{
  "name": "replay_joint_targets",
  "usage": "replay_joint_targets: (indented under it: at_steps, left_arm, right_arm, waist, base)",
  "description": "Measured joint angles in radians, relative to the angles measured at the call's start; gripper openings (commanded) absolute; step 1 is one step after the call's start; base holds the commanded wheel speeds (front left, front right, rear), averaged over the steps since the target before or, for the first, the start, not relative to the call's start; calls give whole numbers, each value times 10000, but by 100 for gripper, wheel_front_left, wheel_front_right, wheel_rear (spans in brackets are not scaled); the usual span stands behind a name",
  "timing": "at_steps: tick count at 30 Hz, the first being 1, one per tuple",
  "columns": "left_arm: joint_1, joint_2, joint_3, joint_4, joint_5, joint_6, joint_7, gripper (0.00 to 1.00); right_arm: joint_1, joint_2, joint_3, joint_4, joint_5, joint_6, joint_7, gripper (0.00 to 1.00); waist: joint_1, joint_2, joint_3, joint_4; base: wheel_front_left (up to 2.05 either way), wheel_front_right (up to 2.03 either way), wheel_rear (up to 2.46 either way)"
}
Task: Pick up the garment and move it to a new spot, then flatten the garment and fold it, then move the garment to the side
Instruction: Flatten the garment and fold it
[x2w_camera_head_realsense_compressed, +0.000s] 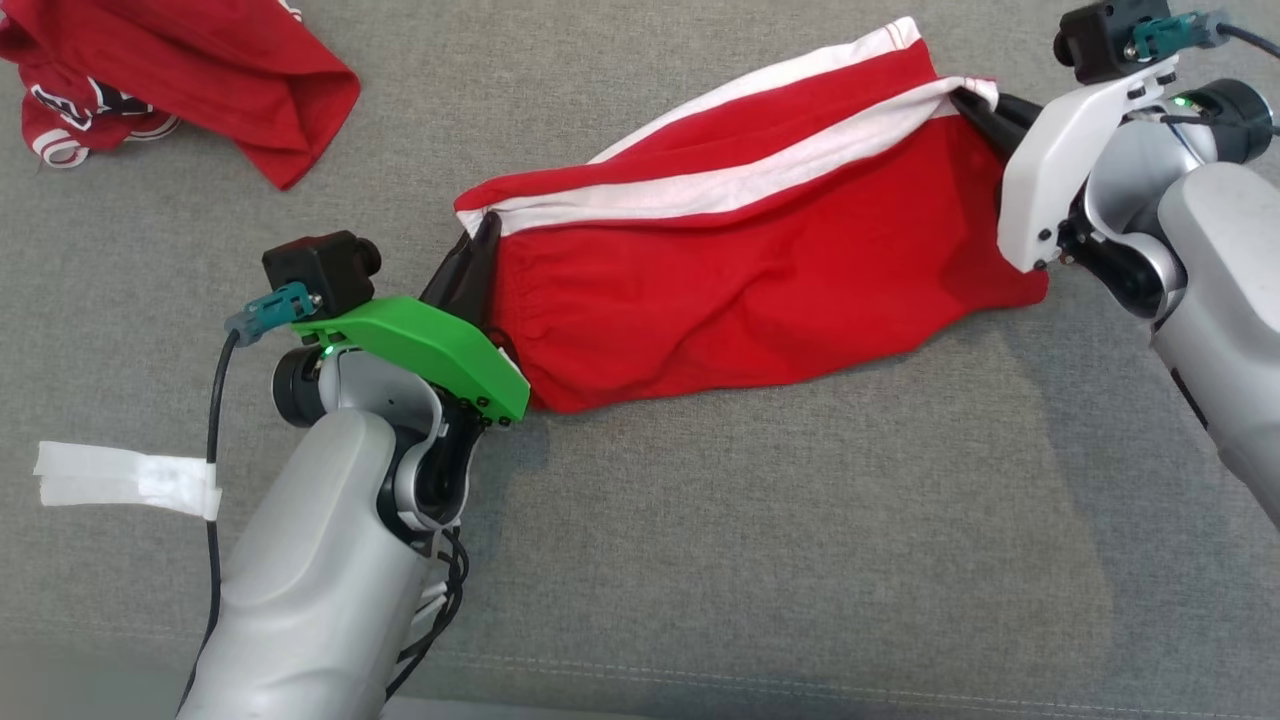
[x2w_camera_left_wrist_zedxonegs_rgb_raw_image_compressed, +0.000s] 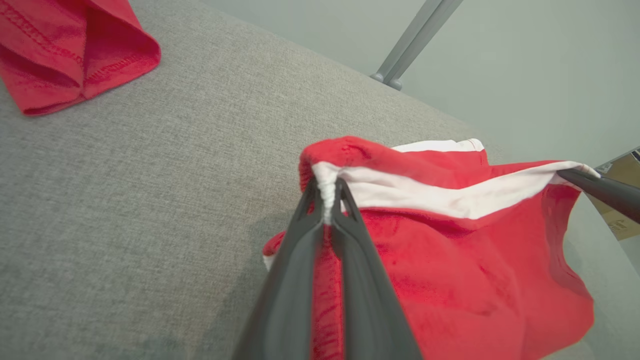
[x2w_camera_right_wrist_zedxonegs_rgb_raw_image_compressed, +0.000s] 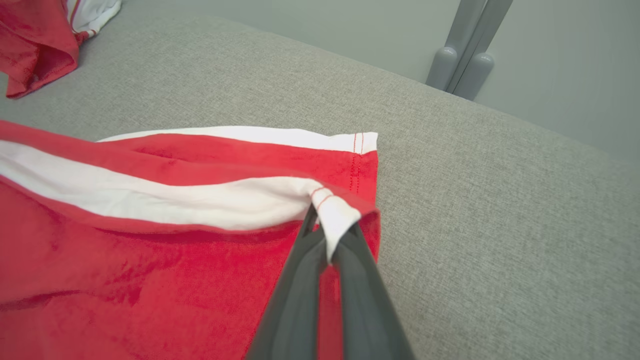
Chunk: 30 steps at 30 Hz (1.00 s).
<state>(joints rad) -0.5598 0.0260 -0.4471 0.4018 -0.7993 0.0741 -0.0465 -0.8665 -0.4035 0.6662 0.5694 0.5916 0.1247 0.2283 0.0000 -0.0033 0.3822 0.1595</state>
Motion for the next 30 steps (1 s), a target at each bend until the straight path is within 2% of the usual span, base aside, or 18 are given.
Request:
replay_joint_targets:
  at_steps: [15, 16, 17, 19, 20, 30]
  left_arm:
    - [-586, -23, -1085, 531, -1360, 190, -834, 2]
    - [-634, -25, -1139, 525, -1430, 190, -901, 19]
    - [-675, -25, -1149, 527, -1496, 190, -999, 19]
    - [-766, -12, -1239, 531, -1609, 194, -1158, 100]
    - [-804, -13, -1323, 531, -1666, 194, -1235, 100]
    - [-1106, -21, -1701, 477, -1733, 196, -1732, 100]
  right_arm:
    - [-1205, -36, 196, 1417, 35, 0, 104, 1]
    - [-1281, -35, 224, 1499, 35, 0, 100, 10]
    - [-1352, -13, 255, 1546, 35, 0, 84, 21]
    - [-1497, 77, 272, 1674, 33, 0, -35, 53]
    - [-1552, 130, 261, 1733, 33, 0, -132, 100]
    - [-1713, 153, 33, 2516, 159, 0, -731, 100]
  waist:
    - [0, 0, 310, 577]
    - [0, 0, 318, 615]
    - [0, 0, 325, 645]
    - [0, 0, 333, 678]
    - [0, 0, 332, 686]
    - [0, 0, 254, 725]
  base:
    - [0, 0, 0]
    - [0, 0, 0]
    - [0, 0, 0]
    - [0, 0, 0]
    - [0, 0, 0]
    - [0, 0, 0]
